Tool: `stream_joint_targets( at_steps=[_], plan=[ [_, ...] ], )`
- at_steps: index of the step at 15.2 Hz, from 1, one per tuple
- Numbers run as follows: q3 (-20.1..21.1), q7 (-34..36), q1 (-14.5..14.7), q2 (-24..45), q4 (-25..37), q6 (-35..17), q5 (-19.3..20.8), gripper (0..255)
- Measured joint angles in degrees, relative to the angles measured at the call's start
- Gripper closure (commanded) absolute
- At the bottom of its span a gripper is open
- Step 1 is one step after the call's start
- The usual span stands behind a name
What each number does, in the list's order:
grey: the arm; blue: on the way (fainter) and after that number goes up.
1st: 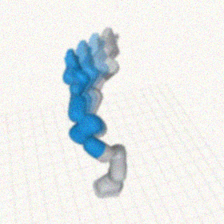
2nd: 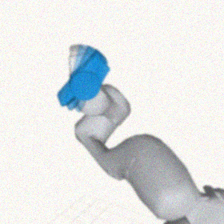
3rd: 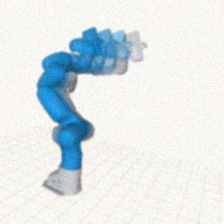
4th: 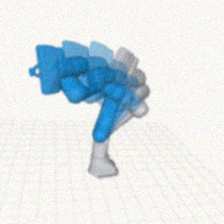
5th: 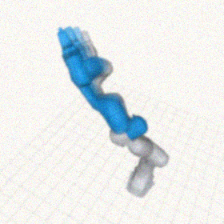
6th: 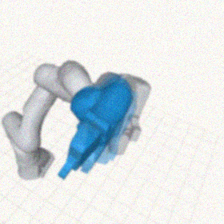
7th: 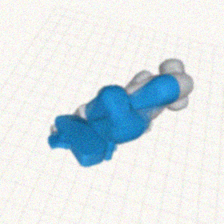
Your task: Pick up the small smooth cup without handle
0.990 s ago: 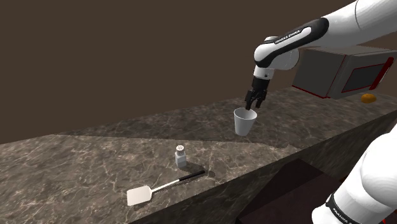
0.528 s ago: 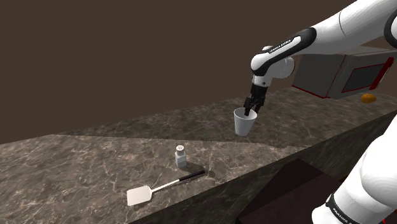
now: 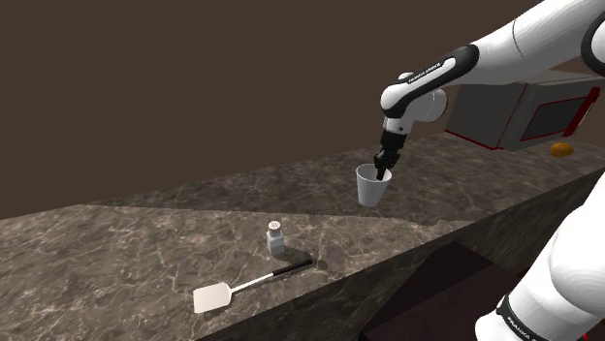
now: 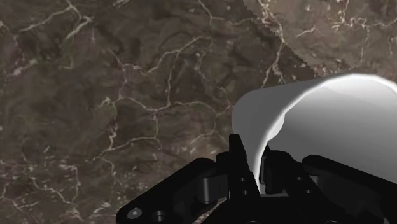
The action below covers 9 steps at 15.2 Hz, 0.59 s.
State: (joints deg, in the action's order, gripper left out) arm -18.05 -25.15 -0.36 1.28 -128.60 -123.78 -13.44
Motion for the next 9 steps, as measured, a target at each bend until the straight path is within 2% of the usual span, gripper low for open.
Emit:
stream_joint_targets(
  at_steps=[4,9],
  plan=[
    [0.00,0.00,0.00,-0.06,-0.05,-0.02,0.01,255],
    [-0.09,1.09,-0.07,-1.87,1.25,2.90,1.15,255]
  ],
)
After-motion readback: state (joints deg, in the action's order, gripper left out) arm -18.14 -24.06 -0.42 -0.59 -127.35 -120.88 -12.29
